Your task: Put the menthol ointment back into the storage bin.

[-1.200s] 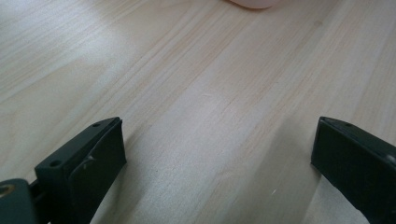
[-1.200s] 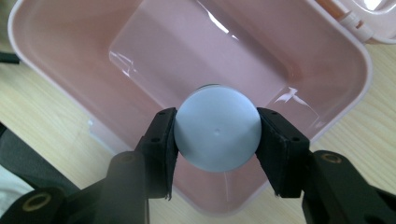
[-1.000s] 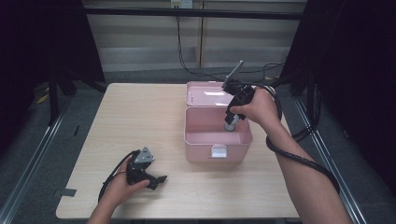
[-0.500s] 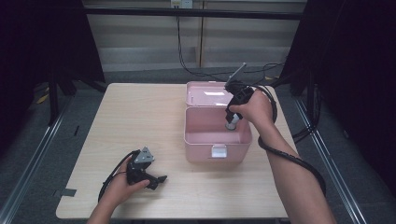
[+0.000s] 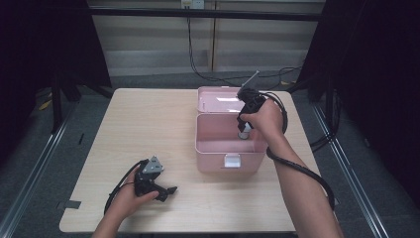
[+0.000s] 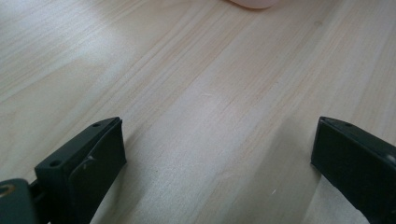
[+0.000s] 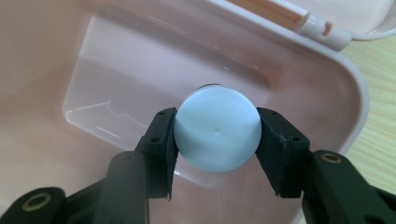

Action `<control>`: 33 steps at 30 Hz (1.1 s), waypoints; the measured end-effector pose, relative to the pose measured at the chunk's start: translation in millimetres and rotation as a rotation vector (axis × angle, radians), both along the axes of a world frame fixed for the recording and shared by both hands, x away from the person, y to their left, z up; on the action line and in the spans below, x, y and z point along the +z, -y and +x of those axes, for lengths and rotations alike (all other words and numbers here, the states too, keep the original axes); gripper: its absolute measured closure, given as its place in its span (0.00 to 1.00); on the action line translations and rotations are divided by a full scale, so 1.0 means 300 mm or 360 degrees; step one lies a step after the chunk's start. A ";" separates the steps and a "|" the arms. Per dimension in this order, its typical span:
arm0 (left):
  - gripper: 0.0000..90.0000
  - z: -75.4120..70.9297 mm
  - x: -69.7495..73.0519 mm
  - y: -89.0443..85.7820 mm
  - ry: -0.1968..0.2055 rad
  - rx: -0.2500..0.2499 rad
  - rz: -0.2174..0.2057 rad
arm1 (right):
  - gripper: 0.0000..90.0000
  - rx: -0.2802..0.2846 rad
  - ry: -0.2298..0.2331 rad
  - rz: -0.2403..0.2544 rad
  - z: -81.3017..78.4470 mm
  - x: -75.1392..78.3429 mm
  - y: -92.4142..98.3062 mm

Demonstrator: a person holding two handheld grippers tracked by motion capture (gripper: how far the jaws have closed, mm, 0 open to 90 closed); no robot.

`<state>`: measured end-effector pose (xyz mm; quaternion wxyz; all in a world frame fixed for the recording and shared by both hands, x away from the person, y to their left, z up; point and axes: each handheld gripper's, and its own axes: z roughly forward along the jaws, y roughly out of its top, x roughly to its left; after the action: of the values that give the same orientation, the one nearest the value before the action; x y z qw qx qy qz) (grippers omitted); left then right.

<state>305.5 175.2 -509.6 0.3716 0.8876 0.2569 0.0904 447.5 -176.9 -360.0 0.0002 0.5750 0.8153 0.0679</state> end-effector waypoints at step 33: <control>0.03 0.000 0.000 0.000 0.0001 0.0002 0.0000 | 0.56 -0.0101 0.0013 -0.0050 0.034 -0.099 -0.002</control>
<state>305.5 175.2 -509.6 0.3717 0.8873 0.2574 0.0908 457.8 -176.4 -389.6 0.0148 0.6003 0.7976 0.0576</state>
